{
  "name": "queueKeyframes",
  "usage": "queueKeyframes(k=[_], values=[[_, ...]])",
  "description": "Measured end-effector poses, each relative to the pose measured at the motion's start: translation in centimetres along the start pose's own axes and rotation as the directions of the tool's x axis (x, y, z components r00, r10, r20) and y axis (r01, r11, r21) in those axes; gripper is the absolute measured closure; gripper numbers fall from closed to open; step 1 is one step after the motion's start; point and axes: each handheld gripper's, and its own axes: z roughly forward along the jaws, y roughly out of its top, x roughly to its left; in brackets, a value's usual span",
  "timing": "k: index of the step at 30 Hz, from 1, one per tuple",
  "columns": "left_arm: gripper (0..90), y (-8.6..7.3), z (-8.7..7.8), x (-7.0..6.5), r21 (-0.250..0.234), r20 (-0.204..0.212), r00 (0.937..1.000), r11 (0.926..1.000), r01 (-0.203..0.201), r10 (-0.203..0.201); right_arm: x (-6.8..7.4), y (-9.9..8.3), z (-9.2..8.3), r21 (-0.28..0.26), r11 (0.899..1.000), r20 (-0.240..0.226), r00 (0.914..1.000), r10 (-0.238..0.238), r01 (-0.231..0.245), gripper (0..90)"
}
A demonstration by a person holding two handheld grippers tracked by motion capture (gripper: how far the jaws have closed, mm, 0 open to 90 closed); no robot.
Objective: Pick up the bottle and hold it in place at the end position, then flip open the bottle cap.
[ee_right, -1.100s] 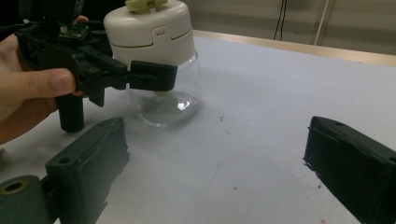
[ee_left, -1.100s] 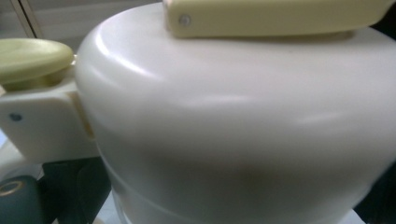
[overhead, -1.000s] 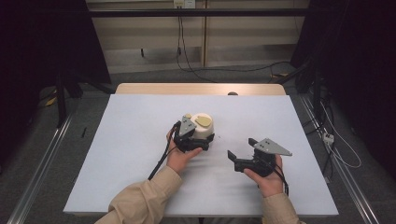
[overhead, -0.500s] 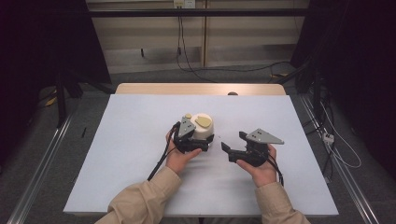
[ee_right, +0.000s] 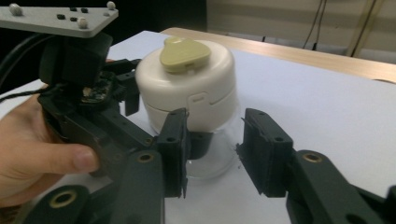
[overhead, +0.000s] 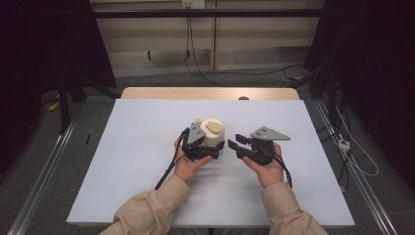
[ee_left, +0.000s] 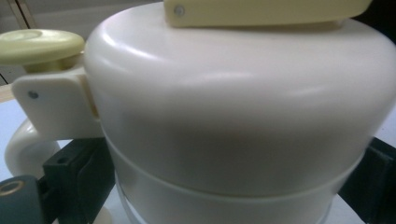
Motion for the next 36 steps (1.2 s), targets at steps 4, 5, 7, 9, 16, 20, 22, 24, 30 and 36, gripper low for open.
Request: queueKeyframes(k=[4, 5, 7, 9, 16, 20, 22, 24, 30, 36], values=[[4.8, 0.0, 0.0, 0.0, -0.002, 0.000, 1.0000, 1.0000, 0.005, -0.005, 0.2, 0.5, 0.4, 0.013, 1.000, -0.016, 0.9999, 0.006, -0.006, 72.2], [4.8, 0.0, 0.0, 0.0, -0.002, 0.000, 1.0000, 1.0000, 0.006, -0.006, 0.2, 0.6, 0.5, 0.018, 1.000, -0.022, 0.9997, 0.007, -0.007, 75.6], [4.8, 0.0, 0.0, 0.0, -0.002, -0.001, 1.0000, 1.0000, 0.002, -0.002, 0.3, 0.7, 0.7, 0.024, 1.000, -0.025, 0.9996, 0.011, -0.010, 79.8], [4.8, 0.0, 0.0, 0.0, -0.001, 0.000, 1.0000, 1.0000, 0.002, -0.002, 0.3, 0.9, 0.8, 0.029, 1.000, -0.031, 0.9995, 0.009, -0.008, 84.3], [4.9, 0.0, 0.0, 0.0, -0.001, -0.003, 1.0000, 1.0000, 0.003, -0.003, 0.5, 1.1, 1.4, 0.043, 0.999, -0.047, 0.9989, 0.003, -0.001, 90.0], [4.8, 0.0, -0.1, 0.0, -0.001, -0.003, 1.0000, 1.0000, 0.002, -0.002, 0.7, 1.2, 1.6, 0.053, 0.999, -0.055, 0.9985, 0.000, 0.003, 90.0], [4.8, 0.0, -0.1, 0.0, 0.000, -0.001, 1.0000, 1.0000, -0.001, 0.001, 0.7, 1.2, 1.7, 0.056, 0.998, -0.058, 0.9983, -0.003, 0.007, 90.0], [4.8, 0.0, -0.1, 0.0, 0.000, -0.001, 1.0000, 1.0000, 0.000, 0.000, 0.8, 1.2, 1.7, 0.059, 0.998, -0.057, 0.9984, -0.005, 0.009, 90.0], [4.9, 0.0, 0.0, 0.0, 0.000, -0.004, 1.0000, 1.0000, -0.001, 0.001, 0.8, 1.2, 1.7, 0.066, 0.998, -0.063, 0.9979, -0.013, 0.017, 90.0], [4.8, 0.0, 0.0, -0.1, -0.002, -0.003, 1.0000, 1.0000, 0.003, -0.003, 0.7, 1.3, 1.8, 0.064, 0.998, -0.060, 0.9980, -0.017, 0.021, 90.0]])
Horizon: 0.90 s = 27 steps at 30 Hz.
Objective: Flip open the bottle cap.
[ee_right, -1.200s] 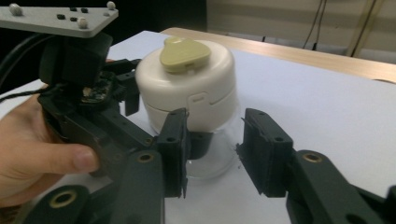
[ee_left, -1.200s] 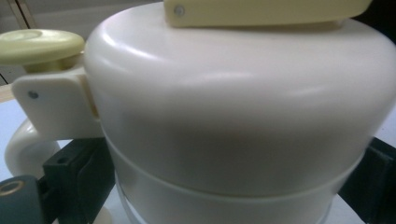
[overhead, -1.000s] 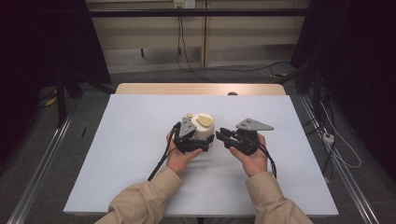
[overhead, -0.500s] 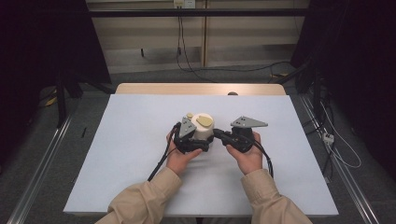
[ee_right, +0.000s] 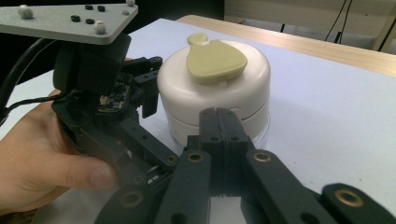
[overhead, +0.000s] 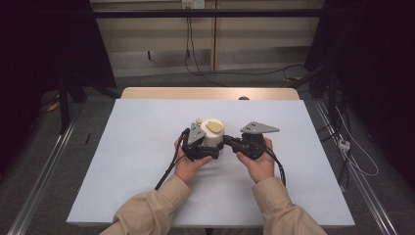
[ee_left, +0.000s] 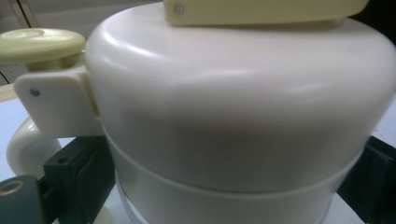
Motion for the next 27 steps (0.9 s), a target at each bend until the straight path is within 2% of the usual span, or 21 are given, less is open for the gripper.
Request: queueKeyframes(k=[10, 19, 27], values=[[4.9, 0.0, 0.0, 0.0, 0.003, -0.004, 1.0000, 1.0000, -0.001, 0.001, 0.0, 0.2, 0.3, 0.011, 1.000, -0.011, 0.9999, -0.009, 0.009, 90.0], [4.9, 0.0, 0.0, 0.0, 0.002, -0.003, 1.0000, 1.0000, -0.003, 0.003, -0.4, 0.9, 0.1, -0.002, 1.000, 0.011, 0.9999, -0.009, 0.009, 90.0], [4.9, 0.0, 0.0, -0.1, 0.003, -0.003, 1.0000, 1.0000, 0.000, 0.000, -0.4, 1.5, 0.4, 0.021, 0.999, 0.014, 0.9994, -0.030, 0.030, 90.0]])
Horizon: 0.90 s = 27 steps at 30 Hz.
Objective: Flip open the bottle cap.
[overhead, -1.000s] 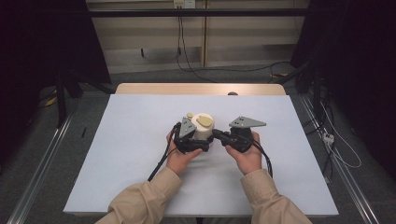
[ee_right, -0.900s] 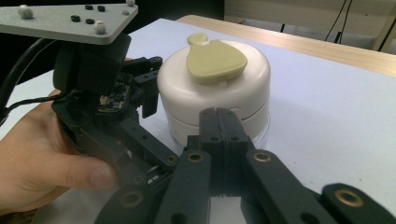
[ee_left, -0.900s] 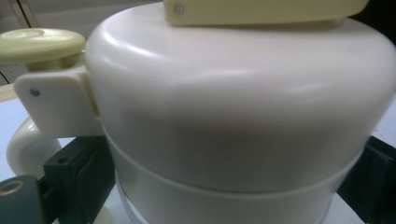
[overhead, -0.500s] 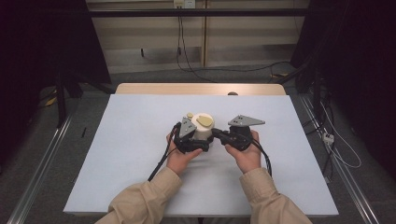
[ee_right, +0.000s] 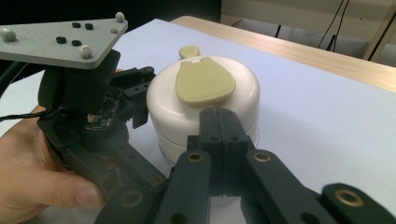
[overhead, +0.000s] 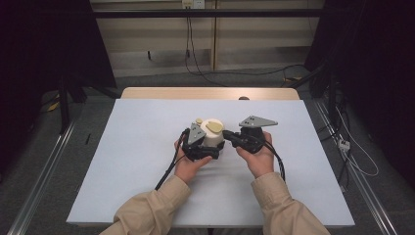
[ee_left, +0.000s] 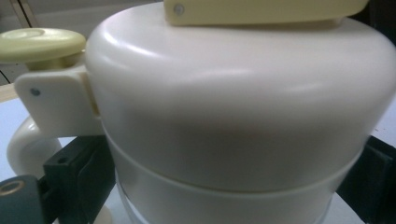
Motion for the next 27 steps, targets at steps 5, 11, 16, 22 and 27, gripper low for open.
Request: queueKeyframes(k=[5, 11, 16, 22, 27], values=[[4.9, 0.00, 0.00, 0.00, 0.000, 0.000, 1.0000, 1.0000, 0.000, 0.000, 0.03, 0.16, 0.18, 0.003, 1.000, 0.000, 1.0000, -0.004, 0.004, 90.0], [4.9, 0.00, 0.01, -0.01, 0.000, -0.001, 1.0000, 1.0000, 0.000, 0.000, -0.04, 0.16, 0.30, 0.006, 1.000, 0.004, 1.0000, -0.005, 0.005, 90.0], [4.9, 0.00, 0.00, 0.00, 0.000, -0.001, 1.0000, 1.0000, -0.001, 0.001, -0.07, 0.22, 0.37, 0.010, 1.000, 0.009, 0.9999, -0.008, 0.008, 90.0], [4.9, 0.00, 0.00, 0.00, 0.000, 0.000, 1.0000, 1.0000, -0.002, 0.002, 0.00, 0.43, 0.37, 0.010, 1.000, 0.010, 0.9998, -0.019, 0.019, 90.0], [4.9, 0.00, 0.00, -0.02, 0.000, -0.001, 1.0000, 1.0000, 0.000, 0.000, 0.05, 0.62, 0.36, 0.005, 1.000, 0.009, 0.9996, -0.029, 0.029, 90.0]])
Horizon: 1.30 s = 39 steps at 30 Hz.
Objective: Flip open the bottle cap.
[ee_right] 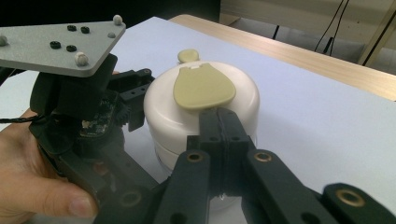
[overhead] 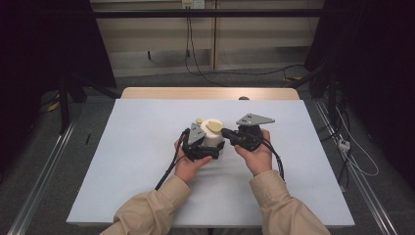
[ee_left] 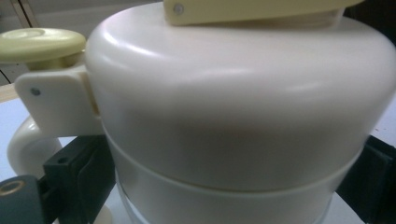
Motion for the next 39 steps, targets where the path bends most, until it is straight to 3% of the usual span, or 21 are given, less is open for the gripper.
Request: queueKeyframes(k=[39], values=[[4.9, 0.0, 0.0, 0.0, -0.002, -0.001, 1.0000, 1.0000, -0.001, 0.001, 0.5, 1.7, 0.0, -0.024, 0.999, 0.004, 0.9997, -0.023, 0.023, 90.0]])
